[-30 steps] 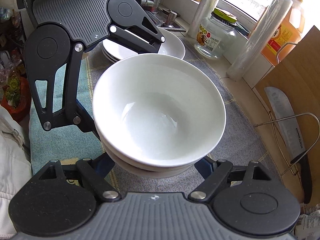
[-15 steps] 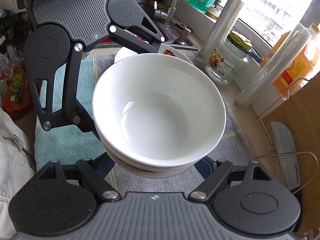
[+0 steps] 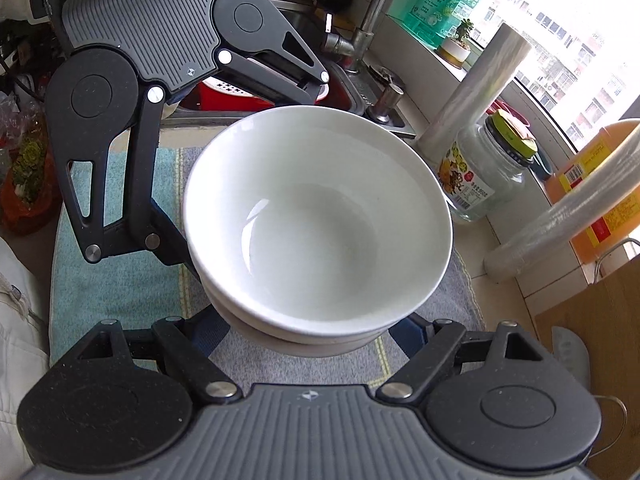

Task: Organize plates and bowls
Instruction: 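Lift the bowl stack with both tools and carry it over the plate stack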

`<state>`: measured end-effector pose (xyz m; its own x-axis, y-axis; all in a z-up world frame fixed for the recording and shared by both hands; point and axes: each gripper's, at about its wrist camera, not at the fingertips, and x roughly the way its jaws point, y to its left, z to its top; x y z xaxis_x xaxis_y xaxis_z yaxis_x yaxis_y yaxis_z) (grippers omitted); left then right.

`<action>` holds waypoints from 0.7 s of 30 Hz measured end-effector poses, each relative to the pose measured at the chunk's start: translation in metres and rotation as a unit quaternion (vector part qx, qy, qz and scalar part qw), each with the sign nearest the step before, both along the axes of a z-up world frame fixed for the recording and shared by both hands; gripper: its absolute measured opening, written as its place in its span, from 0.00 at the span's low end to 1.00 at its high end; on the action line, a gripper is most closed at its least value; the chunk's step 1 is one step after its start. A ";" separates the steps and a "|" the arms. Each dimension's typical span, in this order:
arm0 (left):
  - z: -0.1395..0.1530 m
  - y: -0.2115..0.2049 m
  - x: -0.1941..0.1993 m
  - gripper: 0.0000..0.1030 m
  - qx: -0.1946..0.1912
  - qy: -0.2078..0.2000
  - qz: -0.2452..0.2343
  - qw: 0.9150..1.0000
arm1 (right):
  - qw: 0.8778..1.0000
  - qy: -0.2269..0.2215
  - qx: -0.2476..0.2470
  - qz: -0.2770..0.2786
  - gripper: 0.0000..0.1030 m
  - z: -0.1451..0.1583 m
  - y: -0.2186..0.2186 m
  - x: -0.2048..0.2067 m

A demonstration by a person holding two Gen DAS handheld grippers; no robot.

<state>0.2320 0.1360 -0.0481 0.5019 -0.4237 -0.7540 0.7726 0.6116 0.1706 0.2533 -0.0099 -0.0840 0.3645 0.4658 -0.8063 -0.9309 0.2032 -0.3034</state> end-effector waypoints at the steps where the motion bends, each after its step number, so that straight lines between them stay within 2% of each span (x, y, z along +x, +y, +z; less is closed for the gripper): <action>1: 0.000 0.006 0.002 0.83 -0.001 0.000 0.003 1.000 | 1.000 -0.002 -0.001 0.003 0.86 0.000 0.006 0.002; 14: -0.006 0.052 0.018 0.83 0.005 -0.008 0.036 0.999 | 1.000 -0.013 -0.006 0.027 0.86 -0.003 0.062 0.025; 21: -0.016 0.063 0.032 0.83 0.015 -0.001 0.040 0.999 | 1.000 -0.010 -0.008 0.023 0.86 -0.012 0.075 0.031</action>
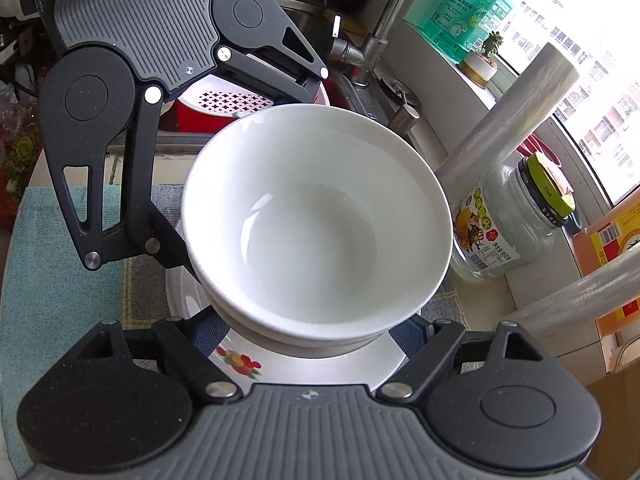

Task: Organize plates and bowls
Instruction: 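Lift the bowl stack with both tools and carry it over the plate stack, then lower the bowl stack onto the white plates with both tools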

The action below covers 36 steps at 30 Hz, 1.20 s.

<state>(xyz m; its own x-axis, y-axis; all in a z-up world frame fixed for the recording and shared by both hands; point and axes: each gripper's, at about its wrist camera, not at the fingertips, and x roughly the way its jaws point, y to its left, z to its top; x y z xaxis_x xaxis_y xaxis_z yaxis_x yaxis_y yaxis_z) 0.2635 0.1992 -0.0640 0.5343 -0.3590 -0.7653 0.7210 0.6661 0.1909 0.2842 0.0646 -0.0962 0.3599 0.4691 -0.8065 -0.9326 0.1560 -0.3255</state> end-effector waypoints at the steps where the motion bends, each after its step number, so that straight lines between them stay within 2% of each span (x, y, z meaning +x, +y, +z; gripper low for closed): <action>1: -0.002 0.001 0.002 0.83 0.002 0.002 -0.001 1.000 | 1.000 0.002 0.000 -0.002 0.86 -0.002 0.001 0.002; 12: -0.013 0.005 0.011 0.84 0.003 0.012 0.009 1.000 | 1.000 0.016 -0.006 -0.006 0.86 -0.014 0.011 0.012; 23: -0.012 0.005 0.012 0.84 -0.004 0.011 0.014 1.000 | 1.000 0.023 -0.001 -0.013 0.86 -0.012 0.011 0.014; 28: -0.012 0.008 0.016 0.86 -0.019 0.019 0.030 0.999 | 0.999 0.026 0.006 -0.023 0.87 -0.012 0.009 0.017; 33: -0.013 0.007 0.011 0.88 -0.013 0.009 0.027 1.000 | 1.000 0.019 0.009 -0.021 0.91 -0.012 0.010 0.014; 36: -0.012 0.004 0.004 0.97 -0.005 -0.009 0.020 1.000 | 1.000 0.019 0.011 -0.022 1.00 -0.012 0.009 0.014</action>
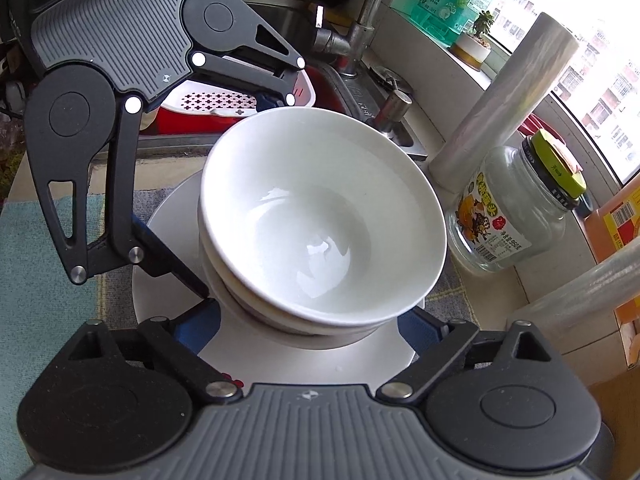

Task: Organize plates and bowls
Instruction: 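Lower the bowl stack onto the white plates with both tools, then open both tools and withdraw them from the bowl stack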

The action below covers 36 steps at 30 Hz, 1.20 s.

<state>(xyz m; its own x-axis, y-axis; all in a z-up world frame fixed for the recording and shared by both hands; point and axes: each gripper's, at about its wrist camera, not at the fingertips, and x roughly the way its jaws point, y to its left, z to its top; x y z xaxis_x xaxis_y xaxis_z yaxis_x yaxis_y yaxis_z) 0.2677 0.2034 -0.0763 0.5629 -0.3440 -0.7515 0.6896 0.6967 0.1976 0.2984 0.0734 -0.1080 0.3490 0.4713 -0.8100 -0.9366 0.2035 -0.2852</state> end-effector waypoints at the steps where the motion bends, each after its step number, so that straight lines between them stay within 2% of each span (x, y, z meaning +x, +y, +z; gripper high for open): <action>1: 0.001 0.000 -0.002 0.98 0.000 -0.009 -0.002 1.000 | 1.000 0.002 0.003 0.000 1.00 0.001 -0.001 0.000; 5: 0.001 0.001 -0.007 0.99 -0.012 -0.016 0.018 1.000 | 1.000 0.015 0.010 -0.018 1.00 0.004 -0.006 0.002; 12: 0.001 0.007 -0.018 0.99 -0.065 -0.002 0.073 0.995 | 0.996 0.019 0.029 -0.077 1.00 0.009 -0.020 -0.006; 15: 0.005 0.005 -0.028 0.99 -0.072 -0.015 0.099 0.992 | 0.993 0.015 0.036 -0.115 1.00 0.012 -0.028 -0.013; 18: 0.012 -0.002 -0.039 0.99 -0.077 -0.020 0.140 0.987 | 0.983 0.023 0.040 -0.177 1.00 0.012 -0.037 -0.017; 21: 0.018 -0.015 -0.052 0.99 -0.063 -0.035 0.210 0.975 | 0.966 0.036 0.046 -0.252 1.00 0.010 -0.050 -0.019; 23: 0.021 -0.021 -0.060 0.99 -0.062 -0.033 0.258 0.964 | 0.946 0.059 0.059 -0.313 1.00 0.009 -0.062 -0.020; 25: 0.025 -0.026 -0.071 0.99 -0.070 -0.023 0.312 0.947 | 0.926 0.076 0.077 -0.362 1.00 0.010 -0.075 -0.026; 28: 0.037 -0.035 -0.089 0.99 -0.086 -0.016 0.378 0.922 | 0.899 0.078 0.100 -0.419 1.00 0.016 -0.089 -0.040; 30: 0.049 -0.039 -0.102 0.99 -0.108 -0.013 0.404 0.908 | 0.890 0.077 0.120 -0.432 1.00 0.024 -0.098 -0.054; 32: 0.059 -0.046 -0.112 0.99 -0.114 -0.018 0.424 0.898 | 0.884 0.074 0.136 -0.440 1.00 0.032 -0.107 -0.069; 36: 0.073 -0.064 -0.127 0.99 -0.086 -0.025 0.455 0.886 | 0.875 0.067 0.147 -0.456 1.00 0.046 -0.121 -0.094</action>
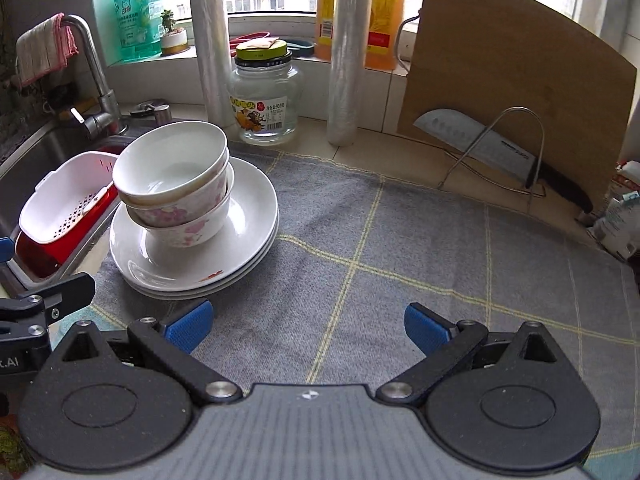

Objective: Organize plates and bowls

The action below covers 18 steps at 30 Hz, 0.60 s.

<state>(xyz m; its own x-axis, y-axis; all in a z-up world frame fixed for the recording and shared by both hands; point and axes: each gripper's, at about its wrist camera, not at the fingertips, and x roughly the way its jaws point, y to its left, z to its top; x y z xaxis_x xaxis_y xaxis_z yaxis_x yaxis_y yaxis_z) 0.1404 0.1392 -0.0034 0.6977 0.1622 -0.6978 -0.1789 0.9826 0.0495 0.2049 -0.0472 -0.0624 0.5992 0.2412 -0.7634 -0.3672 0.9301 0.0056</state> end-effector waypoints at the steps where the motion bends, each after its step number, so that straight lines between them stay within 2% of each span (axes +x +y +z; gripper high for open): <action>1: 0.003 -0.004 -0.005 0.99 0.001 -0.001 0.003 1.000 | 1.000 -0.002 0.001 -0.002 1.00 0.003 -0.003 -0.006; 10: 0.025 -0.029 -0.043 0.99 0.000 -0.013 0.002 1.000 | 0.999 -0.026 0.015 -0.013 1.00 0.025 -0.025 -0.049; 18: 0.037 -0.037 -0.060 0.99 -0.003 -0.035 -0.007 0.999 | 0.998 -0.047 0.026 -0.026 1.00 0.038 -0.038 -0.070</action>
<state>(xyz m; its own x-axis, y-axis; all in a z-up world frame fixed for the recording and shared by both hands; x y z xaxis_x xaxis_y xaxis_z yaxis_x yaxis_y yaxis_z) 0.0802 0.1021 0.0337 0.7475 0.1479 -0.6476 -0.1673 0.9854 0.0320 0.1345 -0.0856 -0.0248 0.6803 0.2447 -0.6909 -0.3190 0.9475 0.0214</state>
